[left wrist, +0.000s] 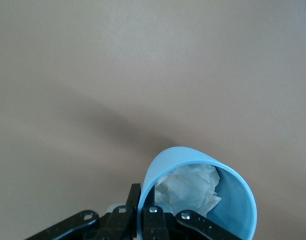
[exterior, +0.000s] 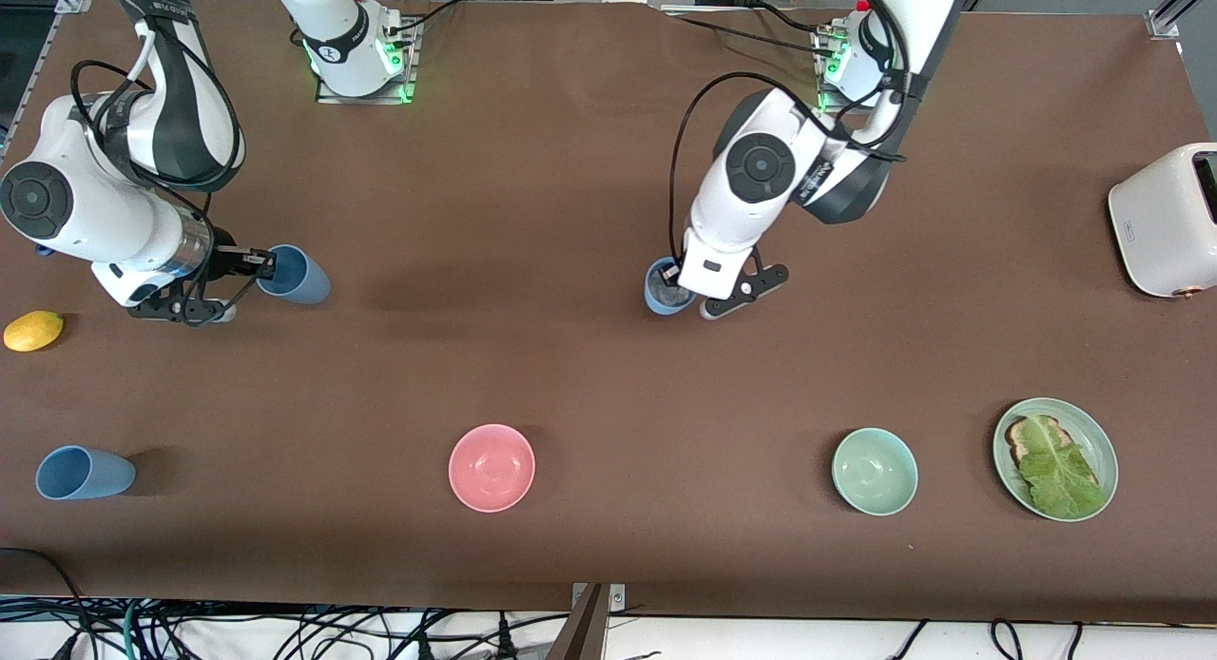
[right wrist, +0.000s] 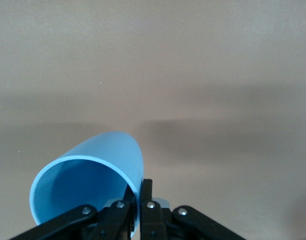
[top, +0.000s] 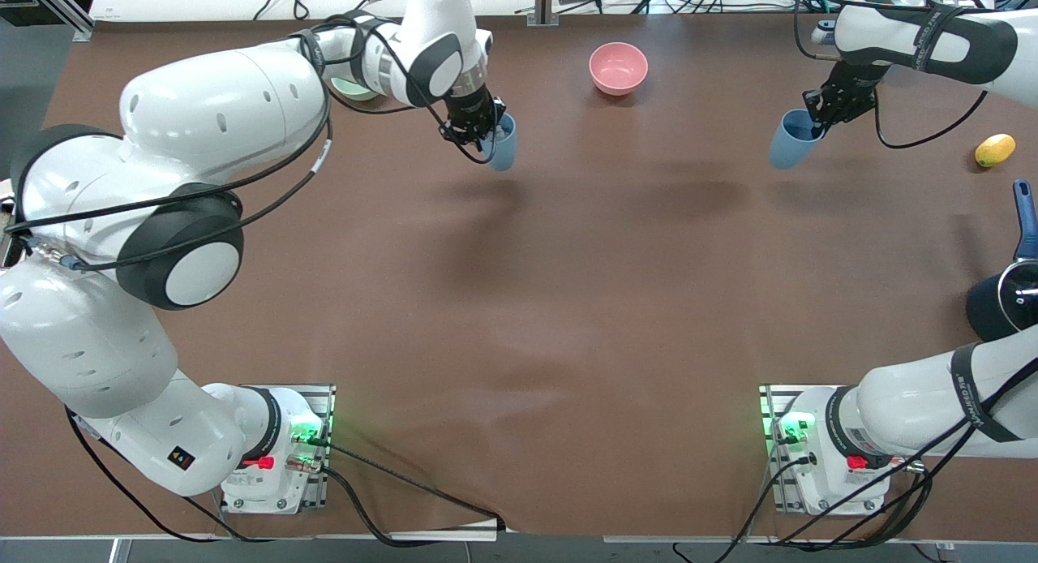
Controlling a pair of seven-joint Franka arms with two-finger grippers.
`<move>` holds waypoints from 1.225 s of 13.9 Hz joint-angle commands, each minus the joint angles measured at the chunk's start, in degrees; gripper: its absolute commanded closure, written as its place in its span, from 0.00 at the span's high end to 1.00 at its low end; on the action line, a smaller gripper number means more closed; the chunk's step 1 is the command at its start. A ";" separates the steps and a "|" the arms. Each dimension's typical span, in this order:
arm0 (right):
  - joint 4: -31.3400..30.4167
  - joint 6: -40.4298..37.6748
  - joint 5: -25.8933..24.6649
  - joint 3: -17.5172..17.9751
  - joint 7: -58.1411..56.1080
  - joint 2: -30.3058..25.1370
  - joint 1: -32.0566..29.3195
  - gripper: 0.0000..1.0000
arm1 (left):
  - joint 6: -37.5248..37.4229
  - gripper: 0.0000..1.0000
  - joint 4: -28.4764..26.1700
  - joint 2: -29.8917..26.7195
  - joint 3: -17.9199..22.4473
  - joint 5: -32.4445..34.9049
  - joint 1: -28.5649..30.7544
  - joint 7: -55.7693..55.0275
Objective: Stack blue cups with both arms
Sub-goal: 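Carry the tissue-filled blue cup to mid-table with the left gripper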
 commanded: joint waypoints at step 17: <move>1.62 -0.97 1.86 0.29 4.93 0.60 3.30 0.00 | 4.64 0.00 11.07 12.84 1.25 4.89 -7.13 -17.74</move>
